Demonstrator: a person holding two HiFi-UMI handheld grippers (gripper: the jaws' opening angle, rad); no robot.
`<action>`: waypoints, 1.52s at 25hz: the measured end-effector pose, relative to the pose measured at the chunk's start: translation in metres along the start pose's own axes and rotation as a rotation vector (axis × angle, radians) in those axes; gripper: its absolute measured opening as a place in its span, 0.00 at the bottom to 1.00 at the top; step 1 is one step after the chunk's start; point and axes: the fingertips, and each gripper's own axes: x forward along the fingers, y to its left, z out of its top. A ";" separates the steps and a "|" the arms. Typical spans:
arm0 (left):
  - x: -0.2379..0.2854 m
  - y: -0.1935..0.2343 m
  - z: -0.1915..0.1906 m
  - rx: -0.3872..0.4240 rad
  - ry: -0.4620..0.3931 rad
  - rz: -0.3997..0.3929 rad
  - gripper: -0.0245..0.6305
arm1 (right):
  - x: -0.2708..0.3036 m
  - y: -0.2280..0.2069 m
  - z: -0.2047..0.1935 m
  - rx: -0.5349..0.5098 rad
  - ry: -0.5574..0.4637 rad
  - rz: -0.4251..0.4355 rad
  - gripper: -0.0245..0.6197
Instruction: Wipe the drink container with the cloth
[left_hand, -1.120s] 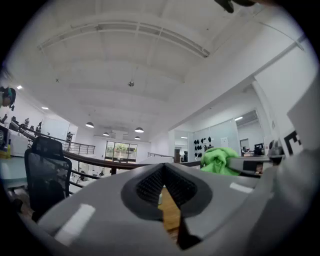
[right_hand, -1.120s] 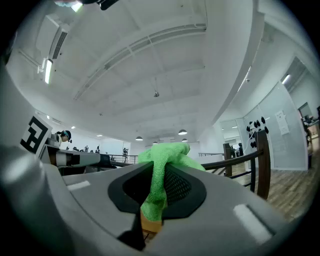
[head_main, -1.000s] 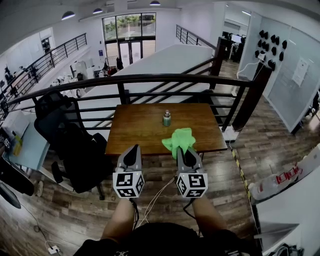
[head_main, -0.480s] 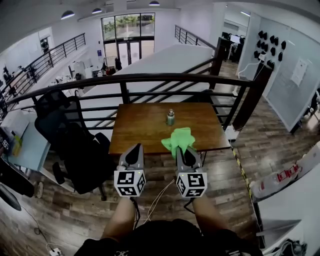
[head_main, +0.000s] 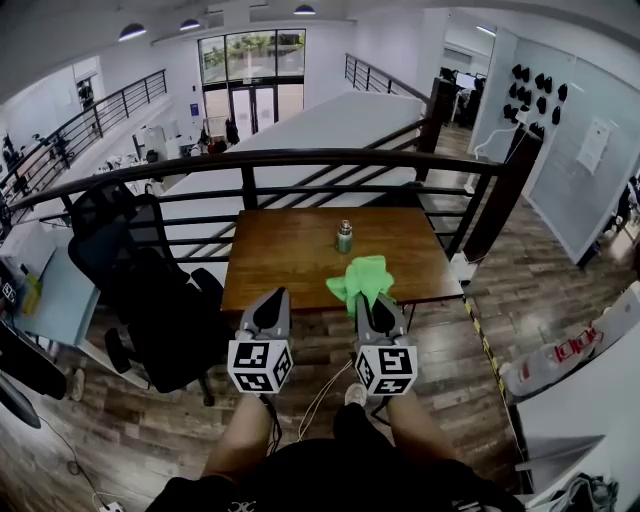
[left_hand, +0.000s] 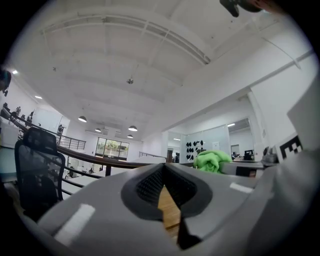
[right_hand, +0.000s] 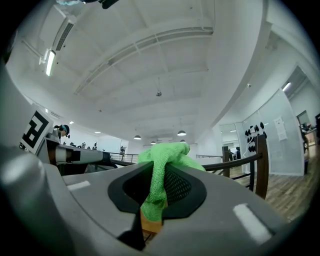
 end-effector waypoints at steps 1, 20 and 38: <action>0.002 0.002 0.000 0.002 0.000 0.000 0.11 | 0.003 -0.001 0.000 0.001 -0.002 -0.002 0.11; 0.188 0.042 -0.039 0.037 0.060 -0.019 0.11 | 0.173 -0.089 -0.052 0.049 0.017 -0.008 0.11; 0.443 0.061 -0.045 0.030 0.061 0.011 0.11 | 0.384 -0.221 -0.085 0.040 0.078 0.087 0.11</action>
